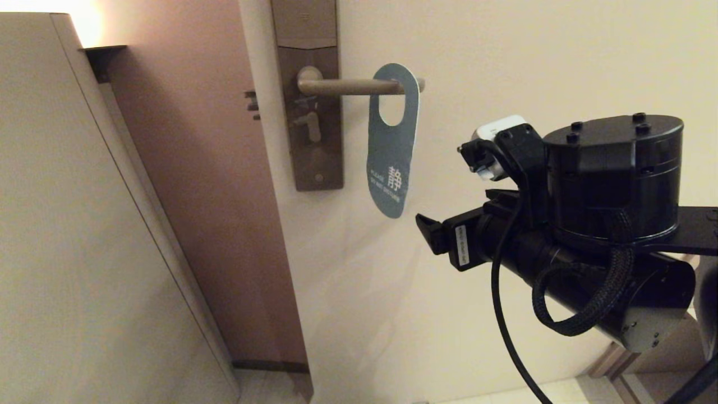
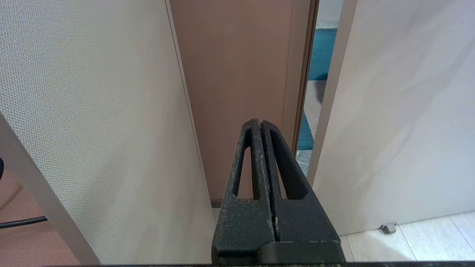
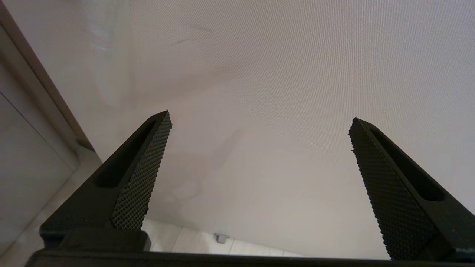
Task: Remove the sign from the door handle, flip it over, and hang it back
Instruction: Hang the sign back with the other side facing out
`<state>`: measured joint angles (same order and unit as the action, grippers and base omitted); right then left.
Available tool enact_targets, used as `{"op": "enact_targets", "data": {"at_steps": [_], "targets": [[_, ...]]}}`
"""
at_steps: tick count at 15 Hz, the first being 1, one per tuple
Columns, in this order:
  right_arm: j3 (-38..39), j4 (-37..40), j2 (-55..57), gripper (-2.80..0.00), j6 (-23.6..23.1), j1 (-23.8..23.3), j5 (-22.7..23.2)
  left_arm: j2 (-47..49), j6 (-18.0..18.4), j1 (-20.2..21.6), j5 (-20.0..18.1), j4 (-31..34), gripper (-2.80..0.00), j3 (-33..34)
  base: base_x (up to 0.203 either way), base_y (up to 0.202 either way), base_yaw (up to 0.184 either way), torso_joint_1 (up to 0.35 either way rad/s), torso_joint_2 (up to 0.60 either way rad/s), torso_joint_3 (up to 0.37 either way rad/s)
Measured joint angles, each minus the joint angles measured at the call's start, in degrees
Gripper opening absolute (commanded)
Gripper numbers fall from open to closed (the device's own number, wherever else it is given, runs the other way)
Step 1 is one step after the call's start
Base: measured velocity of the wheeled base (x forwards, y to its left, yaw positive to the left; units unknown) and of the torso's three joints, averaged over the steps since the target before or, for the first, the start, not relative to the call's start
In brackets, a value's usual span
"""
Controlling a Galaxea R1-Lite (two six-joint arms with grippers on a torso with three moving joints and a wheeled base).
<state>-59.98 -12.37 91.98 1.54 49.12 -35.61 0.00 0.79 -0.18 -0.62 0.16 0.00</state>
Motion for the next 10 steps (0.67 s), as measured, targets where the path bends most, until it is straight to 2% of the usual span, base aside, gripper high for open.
{"op": "enact_targets", "data": {"at_steps": [2, 3, 10], "targets": [[0.4, -0.3, -0.1, 0.00, 0.1, -0.7, 0.0, 0.0, 0.0, 0.0, 0.0, 0.0, -2.80, 0.0, 0.000, 0.000, 0.000, 0.000, 0.00, 0.000], [0.4, -0.3, -0.1, -2.80, 0.1, -1.0, 0.1, 0.0, 0.0, 0.0, 0.0, 0.0, -2.80, 0.0, 0.000, 0.000, 0.000, 0.000, 0.00, 0.000], [-0.6, -0.3, 1.5, -2.80, -0.2, -1.6, 0.7, 0.0, 0.0, 0.0, 0.0, 0.0, -2.80, 0.0, 0.000, 0.000, 0.000, 0.000, 0.00, 0.000]]}}
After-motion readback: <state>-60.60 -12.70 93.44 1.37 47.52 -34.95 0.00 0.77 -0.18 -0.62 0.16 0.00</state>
